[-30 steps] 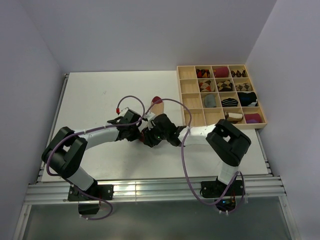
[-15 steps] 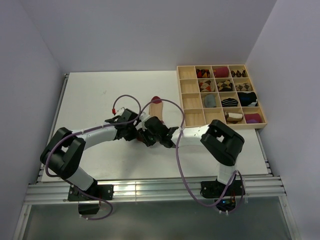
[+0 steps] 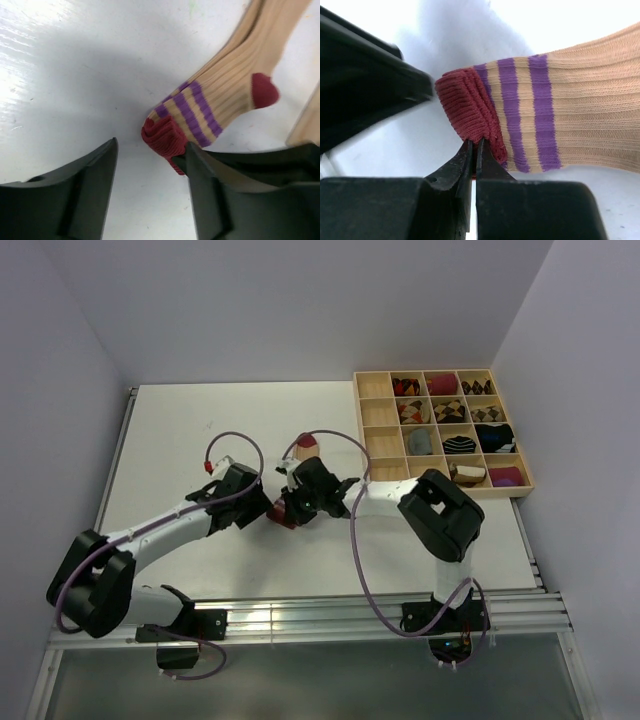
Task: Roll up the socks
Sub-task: Roll the sock at the center of the board.
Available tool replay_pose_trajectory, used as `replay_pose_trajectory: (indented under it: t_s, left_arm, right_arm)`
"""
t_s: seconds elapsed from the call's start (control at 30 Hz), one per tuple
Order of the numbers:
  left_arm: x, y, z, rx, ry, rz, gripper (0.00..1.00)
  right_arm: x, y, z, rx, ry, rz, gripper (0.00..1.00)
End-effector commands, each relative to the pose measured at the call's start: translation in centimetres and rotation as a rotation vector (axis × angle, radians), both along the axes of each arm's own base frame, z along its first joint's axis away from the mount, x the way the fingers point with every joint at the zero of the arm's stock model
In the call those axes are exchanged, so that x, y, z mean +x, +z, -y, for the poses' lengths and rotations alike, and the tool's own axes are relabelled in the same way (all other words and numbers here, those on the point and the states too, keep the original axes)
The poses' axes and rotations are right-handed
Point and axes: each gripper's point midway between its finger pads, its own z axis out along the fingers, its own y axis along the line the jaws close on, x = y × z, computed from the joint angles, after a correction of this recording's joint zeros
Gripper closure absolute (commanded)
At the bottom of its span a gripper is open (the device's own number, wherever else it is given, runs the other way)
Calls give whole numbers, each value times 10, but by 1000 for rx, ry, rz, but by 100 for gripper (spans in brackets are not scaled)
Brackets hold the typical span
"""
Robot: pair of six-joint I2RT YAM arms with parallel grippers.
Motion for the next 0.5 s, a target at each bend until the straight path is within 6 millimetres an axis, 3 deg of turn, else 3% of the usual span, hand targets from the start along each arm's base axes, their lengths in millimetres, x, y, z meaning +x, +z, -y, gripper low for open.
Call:
replay_pose_trajectory:
  t_s: [0.0, 0.07, 0.2, 0.47]
  left_arm:
    - [6, 27, -7, -41, 45, 116, 38]
    - [2, 26, -11, -50, 53, 128, 30]
    - [-4, 28, -12, -97, 62, 155, 28]
    - [-11, 14, 3, -183, 36, 119, 29]
  right_arm:
    - [-57, -29, 31, -17, 60, -419, 100]
    - [-55, -19, 26, 65, 66, -493, 100]
    - [-52, 4, 15, 288, 81, -698, 100]
    - [-35, 3, 12, 331, 22, -774, 100]
